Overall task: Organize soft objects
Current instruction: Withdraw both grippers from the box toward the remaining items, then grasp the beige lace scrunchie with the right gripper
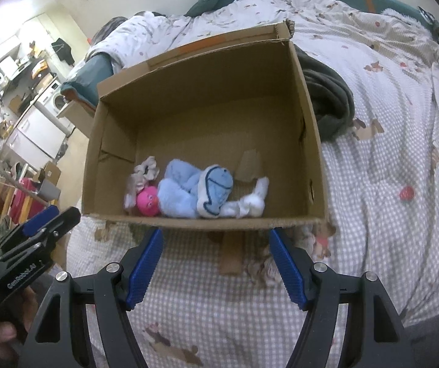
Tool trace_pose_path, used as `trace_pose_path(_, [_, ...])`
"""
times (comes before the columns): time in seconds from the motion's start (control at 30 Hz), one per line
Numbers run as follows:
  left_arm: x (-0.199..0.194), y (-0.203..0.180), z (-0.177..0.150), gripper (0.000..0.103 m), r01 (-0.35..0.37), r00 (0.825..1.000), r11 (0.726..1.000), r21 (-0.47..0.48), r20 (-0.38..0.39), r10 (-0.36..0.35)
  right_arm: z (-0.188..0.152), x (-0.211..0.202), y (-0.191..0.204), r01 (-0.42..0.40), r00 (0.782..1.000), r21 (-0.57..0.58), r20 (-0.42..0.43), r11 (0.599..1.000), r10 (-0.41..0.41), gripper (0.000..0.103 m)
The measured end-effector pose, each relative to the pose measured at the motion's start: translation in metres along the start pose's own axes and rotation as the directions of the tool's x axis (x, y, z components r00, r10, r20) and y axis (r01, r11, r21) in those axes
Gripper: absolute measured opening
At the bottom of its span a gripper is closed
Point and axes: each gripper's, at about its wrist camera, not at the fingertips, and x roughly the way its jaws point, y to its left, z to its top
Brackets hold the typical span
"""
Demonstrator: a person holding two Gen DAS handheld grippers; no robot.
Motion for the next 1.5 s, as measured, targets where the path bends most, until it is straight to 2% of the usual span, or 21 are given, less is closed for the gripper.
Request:
trace_pose_path(0.13, [-0.003, -0.003, -0.009, 0.059, 0.01, 1.0, 1.0, 0.005, -0.008, -0.01, -0.009, -0.007, -0.01, -0.01, 1.0, 0.054, -0.003, 0.999, 0.01, 0.076])
trace_pose_path(0.27, [0.001, -0.004, -0.009, 0.059, 0.015, 1.0, 1.0, -0.007, -0.02, -0.015, -0.012, -0.014, -0.03, 0.016, 1.0, 0.116, 0.0, 0.993, -0.016, 0.076])
trace_pose_path(0.37, [0.007, -0.003, -0.007, 0.059, 0.024, 0.999, 0.999, -0.035, -0.036, -0.025, -0.013, -0.013, -0.053, 0.054, 0.998, 0.208, -0.022, 0.977, -0.05, 0.076])
trace_pose_path(0.43, [0.012, -0.002, -0.007, 0.059, 0.028, 0.998, 0.998, -0.051, -0.054, -0.031, -0.014, -0.007, -0.07, 0.058, 0.998, 0.292, -0.048, 0.955, -0.046, 0.076])
trace_pose_path(0.5, [0.018, -0.002, -0.008, 0.059, 0.027, 0.996, 0.998, -0.06, -0.08, -0.032, -0.014, 0.003, -0.079, 0.083, 0.995, 0.325, -0.083, 0.942, -0.059, 0.076])
trace_pose_path(0.63, [0.025, 0.001, -0.009, 0.059, 0.037, 0.993, 0.995, -0.093, -0.112, -0.047, -0.012, 0.027, -0.081, 0.137, 0.983, 0.312, -0.16, 0.94, -0.09, 0.076])
trace_pose_path(0.83, [0.031, 0.003, -0.009, 0.059, 0.036, 0.988, 0.992, -0.123, -0.143, -0.054, -0.004, 0.056, -0.054, 0.151, 0.972, 0.164, -0.205, 0.975, -0.116, 0.074])
trace_pose_path(0.97, [0.035, 0.001, -0.01, 0.059, 0.04, 0.985, 0.991, -0.129, -0.159, -0.06, -0.011, 0.074, -0.045, 0.203, 0.947, 0.089, -0.271, 0.975, -0.172, 0.051])
trace_pose_path(1.03, [0.036, -0.002, -0.011, 0.059, 0.043, 0.984, 0.992, -0.115, -0.165, -0.061, -0.012, 0.075, -0.045, 0.222, 0.944, 0.076, -0.267, 0.972, -0.194, 0.039])
trace_pose_path(1.1, [0.038, -0.007, -0.012, 0.059, 0.042, 0.985, 0.994, -0.097, -0.166, -0.057, -0.011, 0.075, -0.043, 0.223, 0.945, 0.066, -0.261, 0.973, -0.199, 0.021])
trace_pose_path(1.13, [0.038, -0.009, -0.012, 0.059, 0.041, 0.985, 0.995, -0.089, -0.166, -0.055, -0.011, 0.074, -0.042, 0.22, 0.945, 0.059, -0.26, 0.974, -0.198, 0.018])
trace_pose_path(1.2, [0.04, -0.012, -0.013, 0.059, 0.04, 0.984, 0.997, -0.072, -0.169, -0.052, -0.011, 0.071, -0.038, 0.219, 0.947, 0.04, -0.248, 0.975, -0.203, 0.014])
trace_pose_path(1.33, [0.045, -0.014, -0.018, 0.059, 0.056, 0.978, 0.997, -0.06, -0.196, -0.066, -0.017, 0.055, -0.03, 0.209, 0.959, 0.046, -0.206, 0.977, -0.196, 0.012])
trace_pose_path(1.5, [0.057, -0.03, -0.026, 0.059, 0.124, 0.955, 0.99, -0.062, -0.263, -0.136, -0.024, 0.018, -0.035, 0.193, 0.976, 0.119, -0.128, 0.974, -0.178, 0.012])
